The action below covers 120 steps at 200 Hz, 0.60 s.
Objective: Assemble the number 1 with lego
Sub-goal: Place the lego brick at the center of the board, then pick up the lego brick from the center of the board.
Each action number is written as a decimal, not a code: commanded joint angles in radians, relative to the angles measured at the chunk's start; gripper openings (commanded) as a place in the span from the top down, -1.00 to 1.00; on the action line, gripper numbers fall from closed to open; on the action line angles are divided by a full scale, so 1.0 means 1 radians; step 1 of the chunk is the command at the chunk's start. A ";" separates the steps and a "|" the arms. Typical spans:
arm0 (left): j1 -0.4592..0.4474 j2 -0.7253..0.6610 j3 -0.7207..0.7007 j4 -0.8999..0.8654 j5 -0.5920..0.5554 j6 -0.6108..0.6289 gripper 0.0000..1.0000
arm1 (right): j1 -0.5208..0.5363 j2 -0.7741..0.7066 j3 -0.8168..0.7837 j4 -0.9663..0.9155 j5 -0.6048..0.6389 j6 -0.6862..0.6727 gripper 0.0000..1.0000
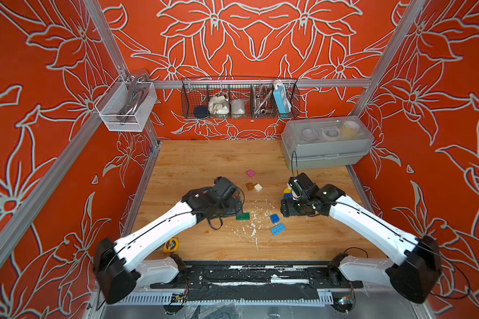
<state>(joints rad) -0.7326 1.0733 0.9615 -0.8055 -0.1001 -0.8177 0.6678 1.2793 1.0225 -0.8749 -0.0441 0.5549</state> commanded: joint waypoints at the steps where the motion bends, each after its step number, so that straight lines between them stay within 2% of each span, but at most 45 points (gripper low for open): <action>1: 0.001 -0.212 -0.191 0.071 -0.035 -0.042 -0.99 | 0.028 0.084 0.044 -0.003 -0.037 -0.034 -0.60; 18: 0.001 -0.381 -0.332 0.146 -0.022 -0.052 -0.99 | 0.037 0.165 0.059 0.017 -0.024 -0.043 -0.55; 35: 0.002 -0.470 -0.403 0.196 0.022 -0.071 -0.99 | 0.039 0.240 0.073 0.023 -0.009 -0.057 -0.45; 90: 0.002 -0.431 -0.370 0.188 0.074 -0.069 -0.99 | 0.042 0.373 0.099 0.063 -0.013 -0.097 -0.27; 120: 0.004 -0.454 -0.371 0.164 0.057 -0.084 -0.99 | 0.044 0.408 0.095 0.097 -0.051 -0.110 -0.18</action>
<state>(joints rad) -0.7326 0.6353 0.5804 -0.6395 -0.0452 -0.8883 0.7033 1.6642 1.0901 -0.8051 -0.0589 0.4694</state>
